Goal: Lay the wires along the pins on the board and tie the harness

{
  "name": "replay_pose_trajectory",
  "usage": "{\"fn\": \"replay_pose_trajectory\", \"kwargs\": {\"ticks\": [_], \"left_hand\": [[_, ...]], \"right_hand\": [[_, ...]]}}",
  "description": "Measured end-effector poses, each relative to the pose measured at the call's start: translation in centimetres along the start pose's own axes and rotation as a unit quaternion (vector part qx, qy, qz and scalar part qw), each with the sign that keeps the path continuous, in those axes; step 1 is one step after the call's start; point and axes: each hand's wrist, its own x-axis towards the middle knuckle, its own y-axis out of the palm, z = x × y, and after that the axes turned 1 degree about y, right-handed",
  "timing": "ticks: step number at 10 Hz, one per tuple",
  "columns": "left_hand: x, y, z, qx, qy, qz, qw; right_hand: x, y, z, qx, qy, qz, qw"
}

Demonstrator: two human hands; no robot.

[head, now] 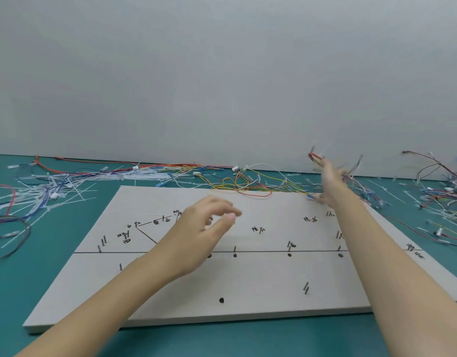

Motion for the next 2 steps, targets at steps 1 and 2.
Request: {"fn": "replay_pose_trajectory", "kwargs": {"ticks": [1, 2], "left_hand": [[-0.8, -0.8, 1.5, 0.040, -0.013, 0.017, 0.999], [-1.4, -1.6, 2.5, 0.130, -0.029, 0.034, 0.991]], "right_hand": [[-0.5, 0.2, -2.5, -0.185, -0.120, -0.017, 0.975], [-2.1, 1.1, -4.8, -0.297, -0.200, 0.026, 0.933]]}}
